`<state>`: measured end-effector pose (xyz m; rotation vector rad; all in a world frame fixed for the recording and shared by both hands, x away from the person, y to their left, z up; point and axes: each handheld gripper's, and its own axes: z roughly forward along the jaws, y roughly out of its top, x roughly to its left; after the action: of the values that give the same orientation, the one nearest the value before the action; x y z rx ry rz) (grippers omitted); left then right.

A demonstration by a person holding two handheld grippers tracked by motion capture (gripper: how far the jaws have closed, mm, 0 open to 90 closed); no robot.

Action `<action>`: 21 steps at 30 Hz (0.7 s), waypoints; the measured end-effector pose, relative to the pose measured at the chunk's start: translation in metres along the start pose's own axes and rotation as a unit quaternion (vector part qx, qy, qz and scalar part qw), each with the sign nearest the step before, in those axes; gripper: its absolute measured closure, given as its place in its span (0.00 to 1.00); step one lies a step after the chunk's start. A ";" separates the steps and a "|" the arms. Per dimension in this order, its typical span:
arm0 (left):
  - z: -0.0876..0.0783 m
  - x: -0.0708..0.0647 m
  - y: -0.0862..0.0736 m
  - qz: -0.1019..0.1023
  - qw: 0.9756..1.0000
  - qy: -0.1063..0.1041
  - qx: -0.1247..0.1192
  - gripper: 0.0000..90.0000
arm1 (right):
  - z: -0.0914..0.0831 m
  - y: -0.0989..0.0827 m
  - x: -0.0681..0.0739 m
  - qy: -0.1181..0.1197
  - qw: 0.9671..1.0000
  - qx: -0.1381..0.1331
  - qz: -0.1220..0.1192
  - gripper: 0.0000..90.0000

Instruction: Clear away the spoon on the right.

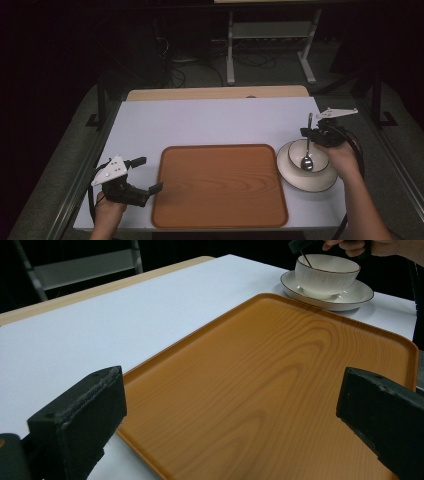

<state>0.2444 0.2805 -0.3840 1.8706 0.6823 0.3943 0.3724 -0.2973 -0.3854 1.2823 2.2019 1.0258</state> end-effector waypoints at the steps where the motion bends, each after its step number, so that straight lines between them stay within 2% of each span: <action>1: 0.000 0.000 0.000 0.000 1.000 0.000 0.000 0.00 | 0.000 0.000 0.000 -0.001 1.000 0.000 0.002 1.00; 11: 0.000 0.000 0.000 0.000 1.000 0.000 0.000 0.00 | -0.007 -0.005 -0.007 -0.016 1.000 0.003 0.016 1.00; 21: 0.000 0.000 0.000 0.001 1.000 0.000 -0.001 0.00 | -0.013 -0.011 -0.009 -0.032 0.999 0.013 0.016 1.00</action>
<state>0.2441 0.2807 -0.3838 1.8706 0.6793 0.3954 0.3621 -0.3136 -0.3854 1.3474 2.1612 0.9571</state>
